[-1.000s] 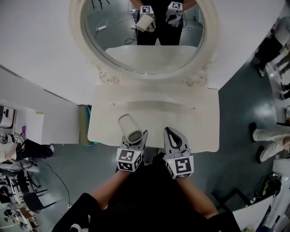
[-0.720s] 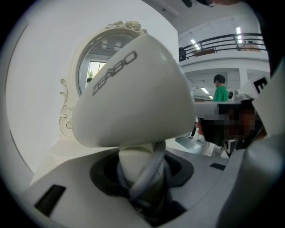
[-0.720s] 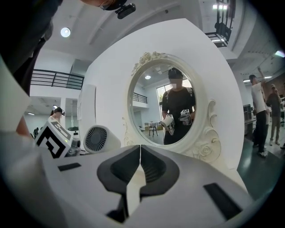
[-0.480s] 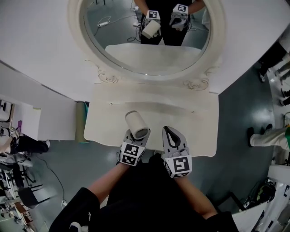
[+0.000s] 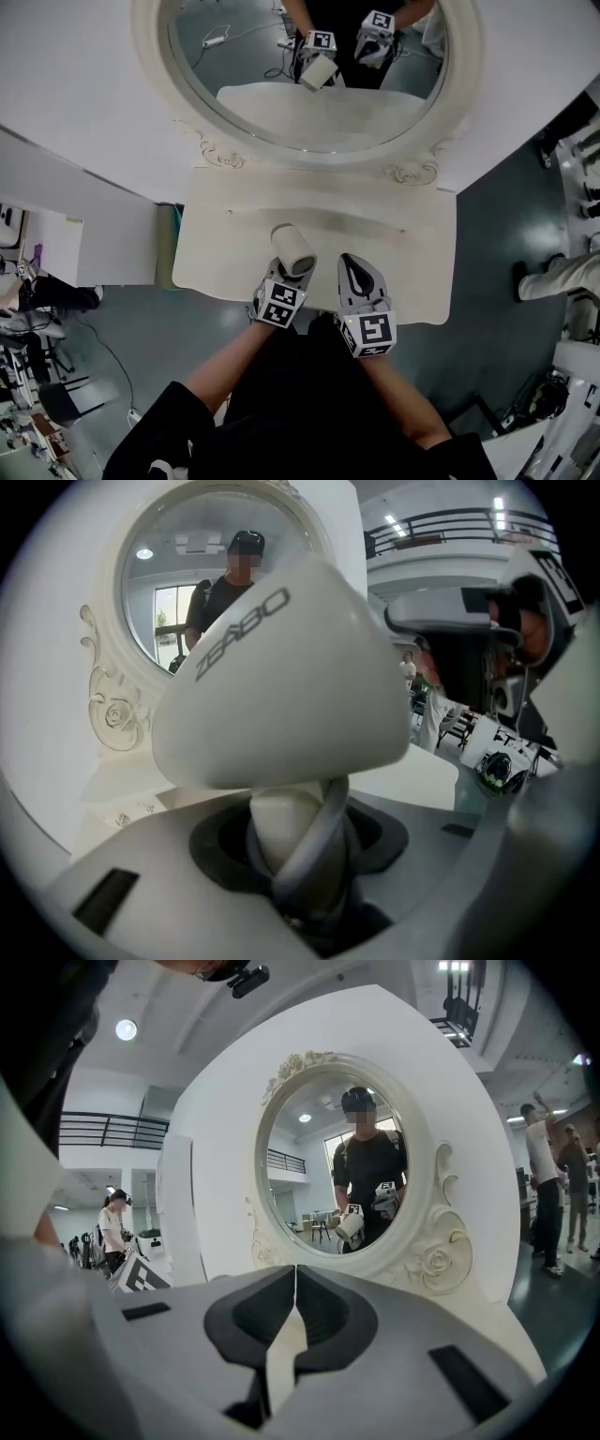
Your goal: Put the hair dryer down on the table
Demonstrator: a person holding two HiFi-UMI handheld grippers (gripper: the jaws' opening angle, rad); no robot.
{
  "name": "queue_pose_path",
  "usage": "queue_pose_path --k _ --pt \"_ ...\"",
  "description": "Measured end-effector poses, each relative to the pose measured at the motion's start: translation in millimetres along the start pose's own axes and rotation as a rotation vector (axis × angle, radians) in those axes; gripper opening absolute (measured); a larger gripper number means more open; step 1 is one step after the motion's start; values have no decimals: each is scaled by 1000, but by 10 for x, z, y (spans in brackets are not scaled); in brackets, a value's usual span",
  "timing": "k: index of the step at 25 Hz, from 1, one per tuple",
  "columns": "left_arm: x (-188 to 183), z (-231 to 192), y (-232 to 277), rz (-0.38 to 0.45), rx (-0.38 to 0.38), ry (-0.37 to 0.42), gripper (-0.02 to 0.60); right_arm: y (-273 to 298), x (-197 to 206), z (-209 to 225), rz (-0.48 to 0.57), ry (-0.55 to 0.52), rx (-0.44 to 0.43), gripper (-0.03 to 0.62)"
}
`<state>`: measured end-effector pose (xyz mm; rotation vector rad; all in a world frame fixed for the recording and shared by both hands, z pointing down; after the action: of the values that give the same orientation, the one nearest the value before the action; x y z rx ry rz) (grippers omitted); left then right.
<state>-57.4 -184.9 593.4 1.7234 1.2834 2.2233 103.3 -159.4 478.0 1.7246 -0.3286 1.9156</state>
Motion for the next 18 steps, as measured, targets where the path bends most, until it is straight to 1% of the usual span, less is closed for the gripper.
queue_pose_path --k 3,5,8,10,14,16,18 --pt "45 -6 172 -42 22 -2 181 51 36 6 -20 10 -3 20" --pt "81 -10 281 -67 36 26 181 71 50 14 -30 10 -6 20" --pt "166 -21 475 -115 62 162 181 97 69 33 -43 7 -6 20" --pt "237 -43 603 -156 90 220 181 120 92 37 -49 4 -6 20" --pt "302 -49 763 -219 124 253 181 121 133 43 -65 -3 -3 20" --pt "324 -55 828 -246 120 273 181 98 167 63 -84 3 4 20" --pt "351 -84 890 -262 116 274 181 74 204 91 -99 6 12 20"
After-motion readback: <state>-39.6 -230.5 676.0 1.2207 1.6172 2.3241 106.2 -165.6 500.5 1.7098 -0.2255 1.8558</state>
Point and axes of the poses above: the fingertips, and each gripper's own axes: y forward along the fingers, z to its right, x out of its underside, the point moved 8 cm from there along -y, backward along the fingers, and after that the axes turned 3 degrees about -x, right-handed, at the moved point
